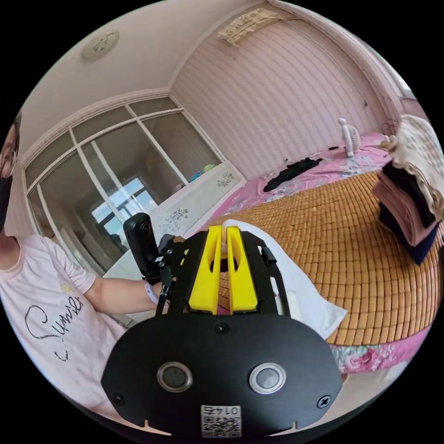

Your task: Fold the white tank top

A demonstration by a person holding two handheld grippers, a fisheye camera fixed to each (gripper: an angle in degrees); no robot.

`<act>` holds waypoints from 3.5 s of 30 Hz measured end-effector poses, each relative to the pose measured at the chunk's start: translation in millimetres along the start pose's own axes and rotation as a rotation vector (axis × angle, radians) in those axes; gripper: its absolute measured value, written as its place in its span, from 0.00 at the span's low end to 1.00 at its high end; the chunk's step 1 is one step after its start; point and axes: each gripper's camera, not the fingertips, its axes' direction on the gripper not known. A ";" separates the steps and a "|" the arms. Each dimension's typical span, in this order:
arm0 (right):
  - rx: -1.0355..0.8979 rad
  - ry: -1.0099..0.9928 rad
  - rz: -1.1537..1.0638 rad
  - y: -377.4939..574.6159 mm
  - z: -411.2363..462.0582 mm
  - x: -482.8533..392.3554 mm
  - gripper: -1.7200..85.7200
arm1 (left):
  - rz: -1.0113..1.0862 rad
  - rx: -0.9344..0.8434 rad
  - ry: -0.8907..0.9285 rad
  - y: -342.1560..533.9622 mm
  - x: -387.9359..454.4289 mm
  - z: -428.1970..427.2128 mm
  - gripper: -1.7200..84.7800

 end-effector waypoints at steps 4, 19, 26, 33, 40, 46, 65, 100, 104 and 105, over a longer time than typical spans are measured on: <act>0.058 -0.077 -0.192 -41.6 54.5 -79.9 0.03 | -0.068 0.113 -0.156 17.2 -47.8 -99.8 0.01; -0.519 0.428 0.203 106.0 232.1 -12.3 0.09 | -0.535 -0.220 -0.246 303.5 -170.3 -207.8 0.01; -0.695 0.360 -0.140 87.4 359.0 -58.7 0.12 | -0.544 -0.312 -0.172 347.1 -206.4 -182.8 0.07; -0.818 0.475 -0.136 77.5 490.2 -49.6 0.15 | -0.509 -0.306 -0.182 355.8 -221.4 -185.4 0.08; -0.786 0.385 -0.014 52.2 468.1 -12.8 0.05 | -0.380 -0.357 -0.179 357.7 -239.1 -178.6 0.11; -0.668 0.244 0.071 20.8 397.0 0.3 0.03 | -0.214 -0.416 -0.135 345.9 -245.8 -149.6 0.13; 0.177 -0.003 0.210 -96.6 58.1 -5.1 0.03 | -0.426 0.002 -0.160 362.6 -292.8 -465.9 0.01; -0.159 0.310 -0.423 -345.0 141.2 -269.4 0.02 | -0.401 0.374 -0.587 329.3 -311.9 -788.2 0.01; -0.005 0.290 -0.223 -382.4 169.0 -221.8 0.02 | -0.515 0.345 -0.583 315.4 -372.7 -713.5 0.01; 0.053 0.262 -0.218 -388.7 163.7 -223.1 0.02 | -0.527 0.400 -0.590 303.1 -381.3 -714.1 0.01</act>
